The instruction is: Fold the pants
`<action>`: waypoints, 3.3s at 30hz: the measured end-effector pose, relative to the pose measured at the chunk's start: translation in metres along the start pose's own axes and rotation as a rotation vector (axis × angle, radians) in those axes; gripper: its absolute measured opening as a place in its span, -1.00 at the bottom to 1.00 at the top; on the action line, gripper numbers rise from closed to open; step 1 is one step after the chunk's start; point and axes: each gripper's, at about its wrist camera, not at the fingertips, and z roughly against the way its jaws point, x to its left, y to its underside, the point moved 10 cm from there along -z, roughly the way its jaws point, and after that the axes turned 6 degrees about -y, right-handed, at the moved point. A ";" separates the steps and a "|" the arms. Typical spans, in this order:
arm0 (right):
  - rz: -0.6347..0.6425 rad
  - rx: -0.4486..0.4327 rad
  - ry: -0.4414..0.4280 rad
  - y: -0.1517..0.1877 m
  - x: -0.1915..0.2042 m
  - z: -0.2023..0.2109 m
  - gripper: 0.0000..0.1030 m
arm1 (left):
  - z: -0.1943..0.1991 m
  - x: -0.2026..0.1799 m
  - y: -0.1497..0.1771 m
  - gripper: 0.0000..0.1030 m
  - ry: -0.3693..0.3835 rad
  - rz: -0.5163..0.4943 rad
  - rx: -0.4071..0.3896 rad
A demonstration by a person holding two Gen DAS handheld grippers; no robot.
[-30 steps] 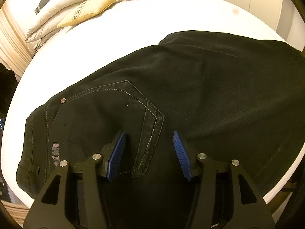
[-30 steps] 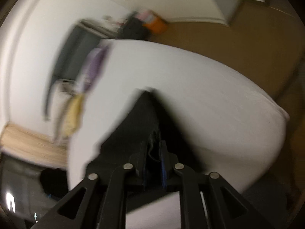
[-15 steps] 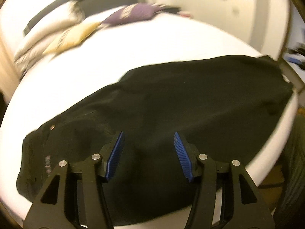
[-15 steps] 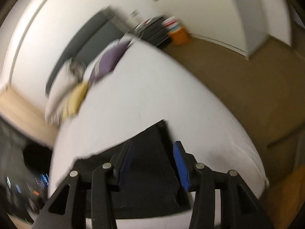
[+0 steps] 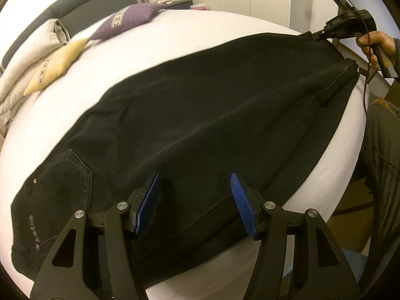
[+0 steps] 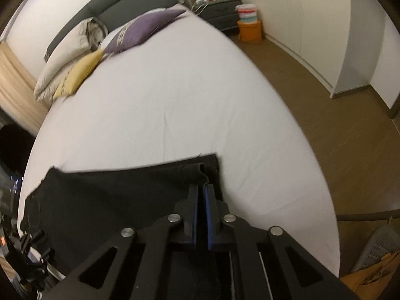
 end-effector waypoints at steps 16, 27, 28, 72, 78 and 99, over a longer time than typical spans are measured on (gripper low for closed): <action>-0.022 -0.120 -0.151 0.008 0.039 0.069 -0.04 | -0.018 0.005 0.004 0.11 0.110 -0.116 0.052; -0.474 0.116 -0.728 0.137 0.139 0.024 -0.09 | -0.005 0.004 0.009 0.11 0.116 -0.094 0.040; -0.485 0.139 -0.723 0.142 0.144 0.018 -0.09 | -0.005 0.005 0.009 0.11 0.122 -0.084 0.040; -0.626 0.076 -0.530 0.171 0.100 -0.002 -0.95 | 0.000 0.012 0.019 0.08 0.258 -0.148 0.077; -0.632 0.155 -0.540 0.176 0.089 0.006 -0.79 | 0.019 0.018 0.015 0.08 0.265 -0.151 0.060; -0.502 -0.007 -0.368 0.099 0.004 0.005 -1.00 | -0.025 0.037 -0.027 0.11 0.202 0.095 0.024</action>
